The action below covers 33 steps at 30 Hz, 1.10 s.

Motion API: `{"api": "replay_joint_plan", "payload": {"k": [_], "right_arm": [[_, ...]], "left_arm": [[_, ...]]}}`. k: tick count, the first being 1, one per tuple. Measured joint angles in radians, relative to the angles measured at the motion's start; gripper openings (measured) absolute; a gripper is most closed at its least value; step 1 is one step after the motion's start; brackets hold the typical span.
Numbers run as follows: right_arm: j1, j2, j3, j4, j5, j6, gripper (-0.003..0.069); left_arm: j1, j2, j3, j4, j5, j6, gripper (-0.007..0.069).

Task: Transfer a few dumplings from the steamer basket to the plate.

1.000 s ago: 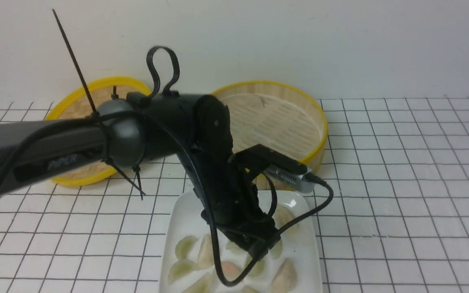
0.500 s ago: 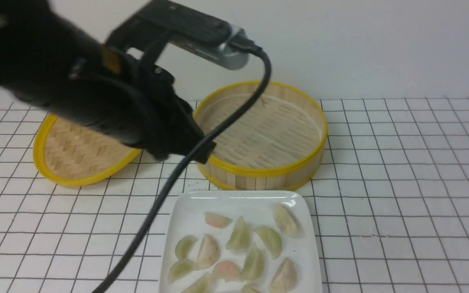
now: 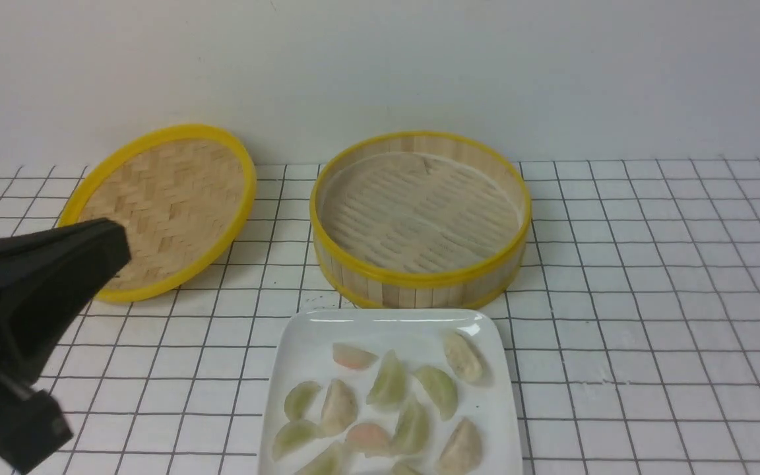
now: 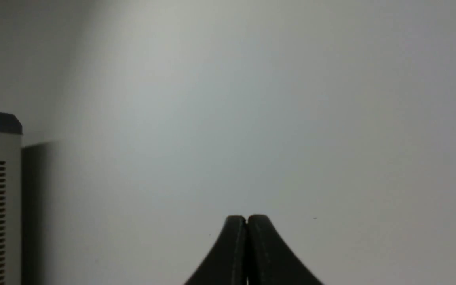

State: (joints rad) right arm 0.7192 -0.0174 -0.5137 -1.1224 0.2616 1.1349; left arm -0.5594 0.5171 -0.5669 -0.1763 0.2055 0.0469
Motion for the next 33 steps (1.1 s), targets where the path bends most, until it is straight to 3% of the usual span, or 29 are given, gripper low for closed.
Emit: {"api": "replay_joint_plan", "payload": {"k": [4,27,30,33], "right_arm": [[0.0,-0.001,0.003,-0.016,-0.006,0.043,-0.0015],[0.0,-0.001,0.003,-0.023,-0.012,0.046,-0.0015],[0.0,-0.001,0.003,-0.023,-0.013,0.046,-0.0015],[0.0,-0.001,0.003,-0.023,-0.014,0.046,-0.0015]], "left_arm": [[0.0,-0.061,0.063,-0.002,-0.065,-0.029,-0.0006],[0.0,-0.071,0.069,0.041,-0.028,-0.014,-0.0006],[0.022,-0.111,0.079,0.115,0.023,-0.018,-0.0006],[0.139,-0.215,0.15,0.145,0.06,-0.033,-0.0006]]}}
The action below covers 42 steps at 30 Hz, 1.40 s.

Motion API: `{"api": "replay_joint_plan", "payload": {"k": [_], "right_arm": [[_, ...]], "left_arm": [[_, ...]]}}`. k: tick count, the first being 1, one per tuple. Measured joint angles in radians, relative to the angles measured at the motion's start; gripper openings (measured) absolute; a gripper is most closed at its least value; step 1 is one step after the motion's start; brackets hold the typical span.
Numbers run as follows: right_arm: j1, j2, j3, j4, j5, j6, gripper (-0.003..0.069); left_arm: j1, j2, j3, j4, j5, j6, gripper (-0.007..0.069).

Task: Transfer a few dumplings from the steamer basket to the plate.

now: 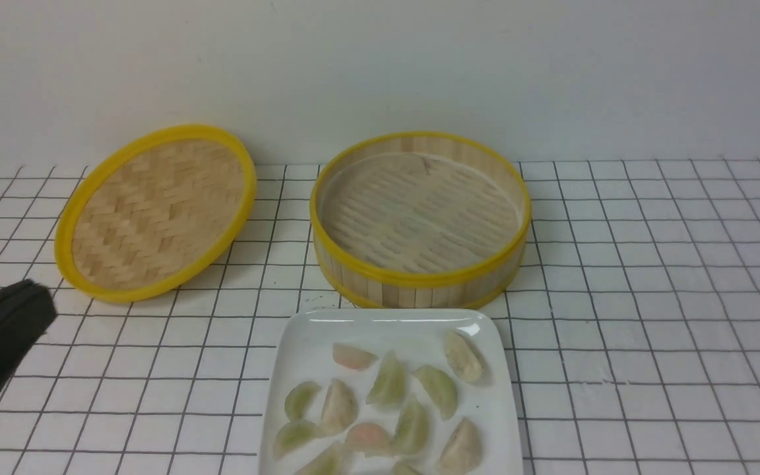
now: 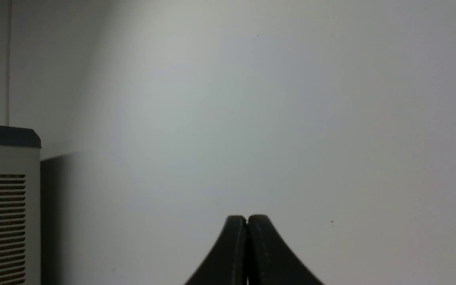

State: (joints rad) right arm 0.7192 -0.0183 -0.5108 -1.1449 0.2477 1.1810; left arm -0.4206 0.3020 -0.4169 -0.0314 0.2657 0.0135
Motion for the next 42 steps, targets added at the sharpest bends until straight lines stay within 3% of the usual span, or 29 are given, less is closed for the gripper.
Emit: {"api": "replay_joint_plan", "payload": {"k": [5,11,17,42], "right_arm": [[0.0,0.0,0.0,0.0,0.0,-0.001,-0.0015],[0.0,0.0,0.0,0.0,-0.003,-0.001,-0.0015],[0.0,-0.001,0.0,0.0,-0.002,-0.001,-0.0015],[0.0,-0.001,0.0,0.0,-0.002,-0.001,-0.0015]], "left_arm": [[0.206,-0.188,0.2,0.005,0.018,0.023,-0.0006],[0.337,-0.311,0.419,0.007,0.025,0.029,-0.0006],[0.348,-0.312,0.445,0.01,0.114,0.035,-0.0006],[0.348,-0.312,0.445,0.011,0.115,0.035,-0.0006]]}}
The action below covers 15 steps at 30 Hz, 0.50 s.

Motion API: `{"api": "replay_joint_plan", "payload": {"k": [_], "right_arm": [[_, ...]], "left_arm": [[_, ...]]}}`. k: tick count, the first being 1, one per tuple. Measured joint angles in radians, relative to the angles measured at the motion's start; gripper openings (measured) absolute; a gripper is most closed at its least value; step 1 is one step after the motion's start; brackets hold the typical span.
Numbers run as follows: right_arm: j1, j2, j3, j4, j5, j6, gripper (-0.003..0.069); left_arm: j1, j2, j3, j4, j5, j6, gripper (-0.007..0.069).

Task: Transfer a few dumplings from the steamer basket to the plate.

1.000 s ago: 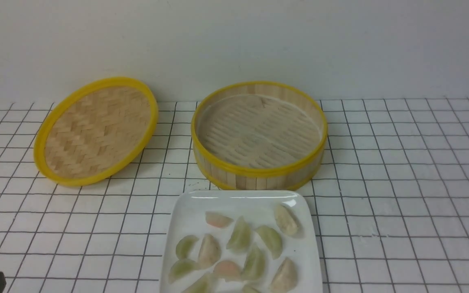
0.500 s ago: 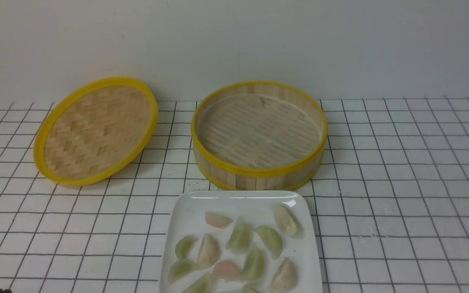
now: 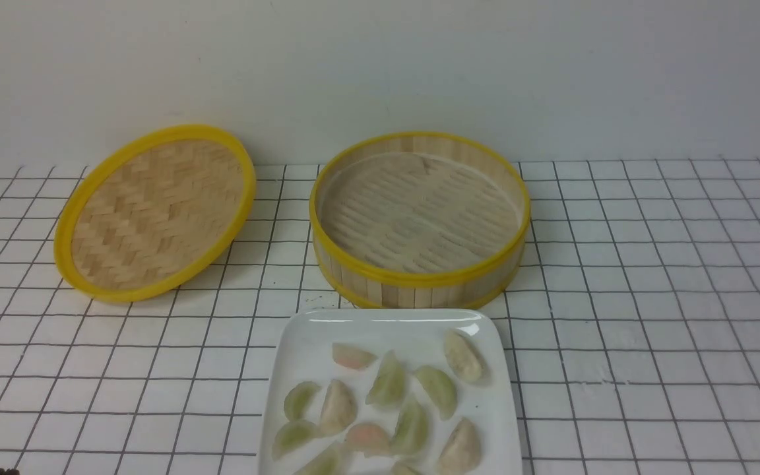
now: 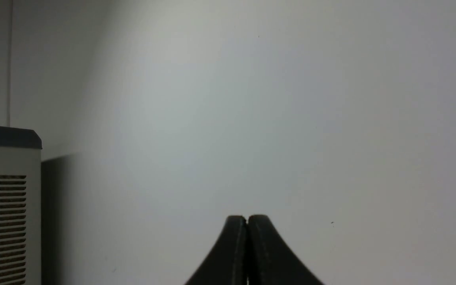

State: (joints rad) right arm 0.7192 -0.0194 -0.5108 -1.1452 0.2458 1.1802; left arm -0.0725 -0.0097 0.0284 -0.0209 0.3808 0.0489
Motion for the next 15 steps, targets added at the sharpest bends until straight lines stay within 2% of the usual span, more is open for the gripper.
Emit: {"api": "replay_joint_plan", "payload": {"k": [3,6,9,10,11,14,15], "right_arm": [[0.0,0.0,0.0,0.004,0.001,-0.003,-0.0015],[0.0,0.0,0.0,0.08,0.01,-0.044,-0.0015],[0.0,0.0,0.001,0.317,0.042,-0.197,-0.0015],[0.0,0.0,0.003,0.44,0.051,-0.279,-0.0015],[0.0,0.0,0.005,0.458,0.053,-0.31,-0.0015],[0.0,0.001,0.043,0.749,0.064,-0.601,-0.0015],[0.0,0.002,0.052,0.796,0.066,-0.674,-0.0015]], "left_arm": [[0.0,0.0,0.0,0.0,0.0,0.0,-0.0006],[0.0,0.0,0.0,0.0,0.0,0.002,-0.0006],[0.0,0.0,0.0,0.0,0.001,0.003,-0.0006],[0.0,0.0,0.0,0.0,0.001,0.003,-0.0006],[0.0,0.0,0.0,0.0,0.001,0.003,-0.0006],[0.0,0.0,0.0,0.0,0.001,0.003,-0.0006],[0.0,0.0,0.0,0.0,0.001,0.003,-0.0006]]}}
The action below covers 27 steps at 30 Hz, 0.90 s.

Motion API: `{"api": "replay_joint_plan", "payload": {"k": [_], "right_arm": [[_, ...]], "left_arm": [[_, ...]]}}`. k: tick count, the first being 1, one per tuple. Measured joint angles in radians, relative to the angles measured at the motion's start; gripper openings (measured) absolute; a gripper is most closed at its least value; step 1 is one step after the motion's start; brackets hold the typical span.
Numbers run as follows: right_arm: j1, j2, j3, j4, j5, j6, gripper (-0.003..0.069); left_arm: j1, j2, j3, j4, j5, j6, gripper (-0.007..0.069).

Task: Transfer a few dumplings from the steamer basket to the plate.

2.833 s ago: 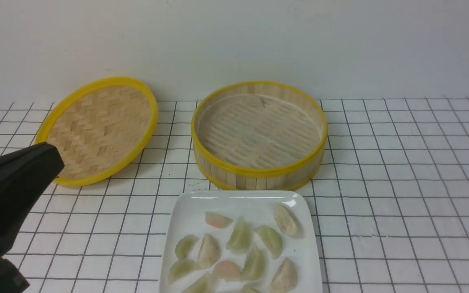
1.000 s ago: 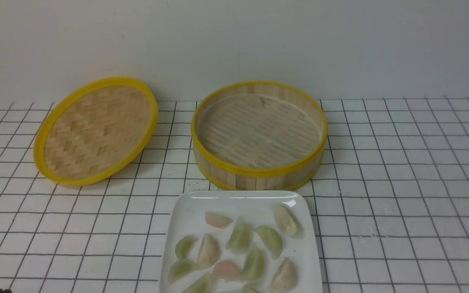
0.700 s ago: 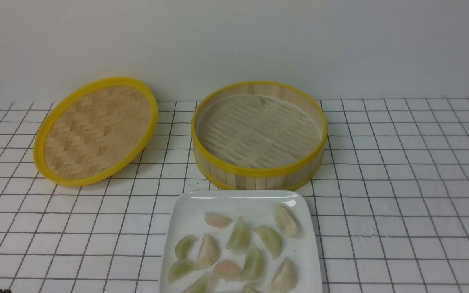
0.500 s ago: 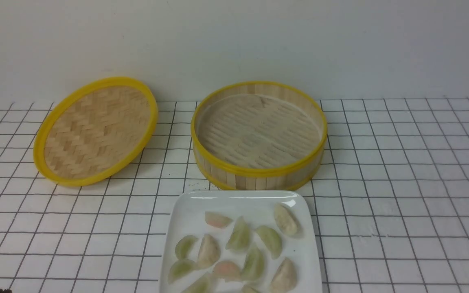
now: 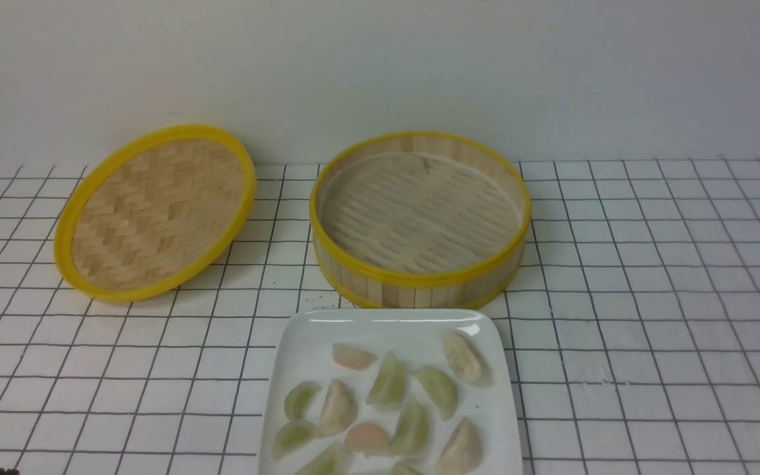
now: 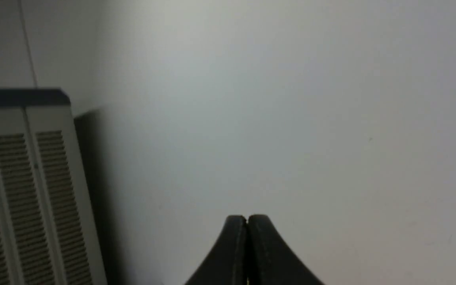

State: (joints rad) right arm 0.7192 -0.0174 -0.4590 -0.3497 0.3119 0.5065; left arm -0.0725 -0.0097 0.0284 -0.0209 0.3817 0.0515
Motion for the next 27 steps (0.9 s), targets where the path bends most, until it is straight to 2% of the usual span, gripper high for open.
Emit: {"api": "replay_joint_plan", "payload": {"k": [1,2,3,5,9,15,17,19,20,21,22,23,25,27], "right_arm": [[0.0,0.002,0.019,0.098,0.002,-0.097,-0.0015],[0.0,0.002,0.022,0.111,0.002,-0.112,-0.0015],[0.0,0.003,0.041,0.187,0.001,-0.199,-0.0015],[0.0,0.003,0.066,0.254,-0.011,-0.275,-0.0015],[0.0,0.008,0.108,0.306,-0.033,-0.346,-0.0015],[-0.011,0.008,0.177,0.311,-0.042,-0.361,-0.0015],[-0.069,0.008,0.212,0.313,-0.041,-0.362,-0.0015],[-0.183,0.008,0.263,0.314,-0.036,-0.363,-0.0015],[-0.277,0.008,0.303,0.314,-0.033,-0.363,-0.0015],[-0.291,0.008,0.31,0.314,-0.032,-0.363,-0.0015],[-0.344,0.008,0.334,0.314,-0.03,-0.364,-0.0015],[-0.446,0.008,0.387,0.314,-0.028,-0.366,-0.0015],[-0.556,0.008,0.457,0.314,-0.02,-0.366,-0.0015],[-0.606,0.008,0.478,0.314,0.002,-0.366,-0.0015]], "left_arm": [[0.0,0.0,0.0,0.0,0.0,0.0,-0.0006],[0.0,0.0,0.0,0.0,0.0,0.0,-0.0006],[0.0,0.0,0.0,0.001,0.0,0.0,-0.0006],[0.0,0.0,0.0,0.001,0.0,0.0,-0.0006],[0.0,0.0,0.0,0.001,0.0,0.0,-0.0006],[0.0,0.0,0.0,0.001,0.0,0.001,-0.0006],[0.0,0.0,0.0,0.001,0.0,0.001,-0.0006],[0.0,0.0,0.0,0.001,0.001,0.001,-0.0006],[0.0,0.0,0.0,0.001,0.001,0.001,-0.0006],[0.0,0.0,0.0,0.001,0.001,0.001,-0.0006],[0.0,0.0,0.0,0.001,0.001,0.001,-0.0006],[0.0,0.0,0.0,0.001,0.001,0.001,-0.0006],[0.0,0.0,0.0,0.001,0.001,0.001,-0.0006],[0.0,0.0,0.0,0.001,0.001,0.001,-0.0006]]}}
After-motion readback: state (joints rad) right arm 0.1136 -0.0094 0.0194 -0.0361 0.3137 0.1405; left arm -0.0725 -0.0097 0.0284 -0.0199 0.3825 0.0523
